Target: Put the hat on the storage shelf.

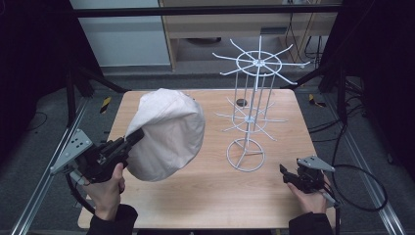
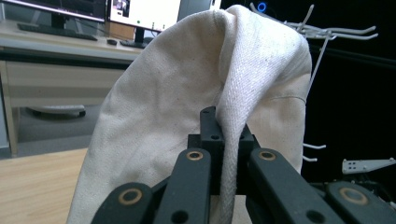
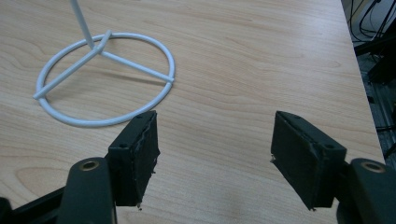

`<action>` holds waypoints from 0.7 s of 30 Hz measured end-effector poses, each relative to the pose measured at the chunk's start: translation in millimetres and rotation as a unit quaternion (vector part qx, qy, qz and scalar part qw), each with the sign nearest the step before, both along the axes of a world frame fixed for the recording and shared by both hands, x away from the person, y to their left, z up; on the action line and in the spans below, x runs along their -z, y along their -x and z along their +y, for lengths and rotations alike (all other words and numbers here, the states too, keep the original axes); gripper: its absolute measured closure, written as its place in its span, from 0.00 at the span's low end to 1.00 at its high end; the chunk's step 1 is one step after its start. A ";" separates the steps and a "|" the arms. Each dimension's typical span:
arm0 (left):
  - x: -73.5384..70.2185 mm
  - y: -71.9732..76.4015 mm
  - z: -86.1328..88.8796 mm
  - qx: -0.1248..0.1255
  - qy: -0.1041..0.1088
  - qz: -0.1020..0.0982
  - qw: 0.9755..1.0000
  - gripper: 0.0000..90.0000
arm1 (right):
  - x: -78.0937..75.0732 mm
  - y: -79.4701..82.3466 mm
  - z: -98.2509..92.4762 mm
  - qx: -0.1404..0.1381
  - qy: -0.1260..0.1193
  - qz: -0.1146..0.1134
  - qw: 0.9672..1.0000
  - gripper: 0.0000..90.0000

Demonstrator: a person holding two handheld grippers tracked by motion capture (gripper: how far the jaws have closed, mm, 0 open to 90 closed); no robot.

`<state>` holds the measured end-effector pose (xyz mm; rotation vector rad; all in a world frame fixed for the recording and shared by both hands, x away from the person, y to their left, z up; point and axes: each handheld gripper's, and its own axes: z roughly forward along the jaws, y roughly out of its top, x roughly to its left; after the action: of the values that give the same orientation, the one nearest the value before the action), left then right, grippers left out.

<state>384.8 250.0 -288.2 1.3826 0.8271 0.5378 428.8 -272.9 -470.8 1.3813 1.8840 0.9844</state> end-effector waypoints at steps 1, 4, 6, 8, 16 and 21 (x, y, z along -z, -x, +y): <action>0.0 0.0 0.0 0.000 0.000 0.000 1.000 0.99 | 0.0 0.0 0.0 0.000 0.000 0.000 1.000 0.36; -3.1 0.7 1.4 0.000 0.010 -0.007 1.000 0.99 | 0.1 0.1 0.2 0.000 0.000 0.001 1.000 0.36; -6.0 1.3 3.0 0.000 0.020 -0.015 1.000 0.99 | 0.2 0.0 0.3 -0.001 0.000 0.001 1.000 0.36; -7.3 1.7 3.5 0.000 0.025 -0.018 1.000 0.99 | 0.2 0.0 0.4 -0.001 0.000 0.001 1.000 0.36; -14.7 1.1 1.5 0.003 0.045 -0.034 0.998 0.99 | 0.2 -0.2 0.6 -0.004 0.002 -0.002 1.000 0.36; -22.8 -0.1 -5.9 0.012 0.071 -0.049 0.996 0.99 | 0.4 -0.3 0.7 -0.004 0.003 -0.001 1.000 0.36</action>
<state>384.8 244.1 -265.5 1.2253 0.7536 0.5135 429.1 -272.2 -471.3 1.3693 1.8904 0.9841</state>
